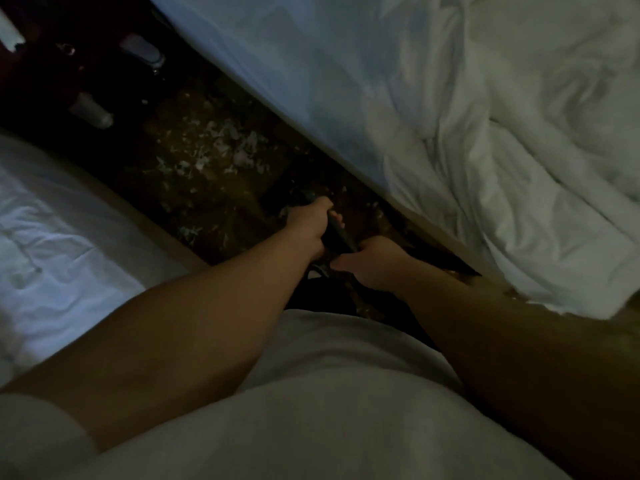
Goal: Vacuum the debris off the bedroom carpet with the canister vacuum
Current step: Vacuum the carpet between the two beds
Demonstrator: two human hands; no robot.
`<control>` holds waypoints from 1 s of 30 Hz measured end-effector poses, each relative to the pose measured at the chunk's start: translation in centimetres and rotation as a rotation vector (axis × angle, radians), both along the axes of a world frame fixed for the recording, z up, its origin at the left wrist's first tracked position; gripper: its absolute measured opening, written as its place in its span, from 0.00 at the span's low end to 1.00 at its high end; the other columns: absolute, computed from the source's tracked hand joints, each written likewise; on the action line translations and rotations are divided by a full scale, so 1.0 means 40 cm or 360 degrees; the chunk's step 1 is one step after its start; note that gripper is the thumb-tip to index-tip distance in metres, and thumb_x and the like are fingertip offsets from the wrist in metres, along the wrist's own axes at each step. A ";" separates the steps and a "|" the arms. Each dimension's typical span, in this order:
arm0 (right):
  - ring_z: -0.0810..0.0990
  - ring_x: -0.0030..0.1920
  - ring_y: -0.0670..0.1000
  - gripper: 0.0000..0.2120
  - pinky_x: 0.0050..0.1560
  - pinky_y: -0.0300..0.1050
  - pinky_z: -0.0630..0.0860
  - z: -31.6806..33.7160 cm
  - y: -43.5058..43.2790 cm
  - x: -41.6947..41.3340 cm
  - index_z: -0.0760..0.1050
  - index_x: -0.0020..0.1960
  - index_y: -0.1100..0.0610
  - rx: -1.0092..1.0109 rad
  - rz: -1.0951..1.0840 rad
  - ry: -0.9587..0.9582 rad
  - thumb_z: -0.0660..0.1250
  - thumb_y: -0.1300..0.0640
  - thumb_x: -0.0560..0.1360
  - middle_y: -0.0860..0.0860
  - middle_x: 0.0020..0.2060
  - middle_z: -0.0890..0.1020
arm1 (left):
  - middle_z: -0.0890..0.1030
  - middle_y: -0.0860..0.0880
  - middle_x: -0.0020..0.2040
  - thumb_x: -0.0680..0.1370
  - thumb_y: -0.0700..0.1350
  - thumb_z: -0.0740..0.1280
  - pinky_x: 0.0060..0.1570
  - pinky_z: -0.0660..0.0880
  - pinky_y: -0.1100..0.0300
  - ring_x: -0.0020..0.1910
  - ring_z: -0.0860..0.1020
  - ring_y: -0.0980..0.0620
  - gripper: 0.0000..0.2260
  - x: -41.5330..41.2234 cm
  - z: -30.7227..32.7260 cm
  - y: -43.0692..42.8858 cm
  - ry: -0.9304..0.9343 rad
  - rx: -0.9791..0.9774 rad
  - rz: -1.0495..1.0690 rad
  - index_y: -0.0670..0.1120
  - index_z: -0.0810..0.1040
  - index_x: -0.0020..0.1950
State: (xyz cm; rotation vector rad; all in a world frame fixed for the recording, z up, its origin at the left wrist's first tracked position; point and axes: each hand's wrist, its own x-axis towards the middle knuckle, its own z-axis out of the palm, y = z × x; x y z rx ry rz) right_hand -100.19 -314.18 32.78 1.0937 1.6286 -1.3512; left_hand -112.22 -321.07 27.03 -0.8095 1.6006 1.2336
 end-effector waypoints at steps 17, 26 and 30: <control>0.86 0.43 0.60 0.18 0.50 0.58 0.87 0.101 0.248 0.774 0.80 0.53 0.60 0.0052 -0.0487 -0.0239 0.77 0.45 0.75 0.60 0.46 0.86 | 0.78 0.46 0.36 0.80 0.42 0.67 0.34 0.80 0.55 0.36 0.79 0.48 0.07 0.754 0.058 0.337 -0.0353 0.0079 -0.0652 0.40 0.78 0.55; 0.87 0.42 0.63 0.17 0.50 0.61 0.86 0.137 0.299 1.053 0.80 0.52 0.59 -0.0031 -0.0733 -0.0323 0.77 0.46 0.75 0.62 0.45 0.86 | 0.80 0.46 0.39 0.79 0.44 0.67 0.46 0.79 0.50 0.42 0.80 0.47 0.10 1.033 0.091 0.428 -0.0367 0.0015 -0.0989 0.41 0.79 0.58; 0.87 0.45 0.61 0.14 0.52 0.56 0.86 0.153 0.301 1.100 0.81 0.51 0.58 0.0016 -0.0752 -0.0319 0.76 0.48 0.75 0.60 0.46 0.86 | 0.80 0.46 0.39 0.80 0.43 0.67 0.41 0.78 0.51 0.40 0.80 0.48 0.12 1.086 0.104 0.433 -0.0379 0.0029 -0.1019 0.40 0.78 0.61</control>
